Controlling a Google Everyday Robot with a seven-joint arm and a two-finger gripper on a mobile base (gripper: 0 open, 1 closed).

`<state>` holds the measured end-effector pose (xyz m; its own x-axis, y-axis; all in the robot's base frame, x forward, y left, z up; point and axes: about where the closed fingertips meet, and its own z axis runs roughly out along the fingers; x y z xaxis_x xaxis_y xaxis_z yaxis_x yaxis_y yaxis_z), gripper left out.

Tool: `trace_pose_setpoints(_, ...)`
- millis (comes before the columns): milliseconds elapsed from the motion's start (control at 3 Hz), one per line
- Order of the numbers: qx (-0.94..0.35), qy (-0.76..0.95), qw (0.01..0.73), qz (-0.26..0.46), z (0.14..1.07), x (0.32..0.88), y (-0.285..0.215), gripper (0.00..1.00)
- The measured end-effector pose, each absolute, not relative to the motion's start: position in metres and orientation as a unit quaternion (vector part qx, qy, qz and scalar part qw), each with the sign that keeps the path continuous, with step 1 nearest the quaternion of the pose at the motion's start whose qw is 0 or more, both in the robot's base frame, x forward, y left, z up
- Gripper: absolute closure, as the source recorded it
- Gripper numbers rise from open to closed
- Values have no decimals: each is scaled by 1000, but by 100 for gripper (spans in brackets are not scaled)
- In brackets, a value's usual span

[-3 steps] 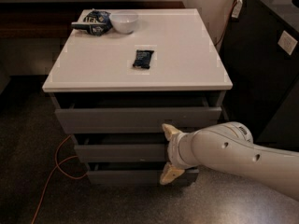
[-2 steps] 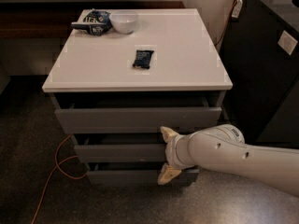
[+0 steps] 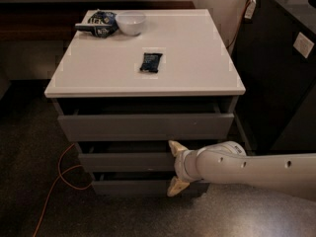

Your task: Open middle drawer

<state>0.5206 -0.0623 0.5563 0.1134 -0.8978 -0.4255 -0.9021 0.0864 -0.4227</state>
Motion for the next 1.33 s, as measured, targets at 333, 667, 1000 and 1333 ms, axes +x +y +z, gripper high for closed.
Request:
trace_pose_setpoints(333,-688,655,312,5,528,533,-61,0)
trace_pose_setpoints(667,-701,643,309,15,505,544,-58,0)
trace_pose_setpoints(1000,-706,635,311,31,481,559,-57,0)
trace_pose_setpoints(1333,-702,638,315,37,454,583,-61,0)
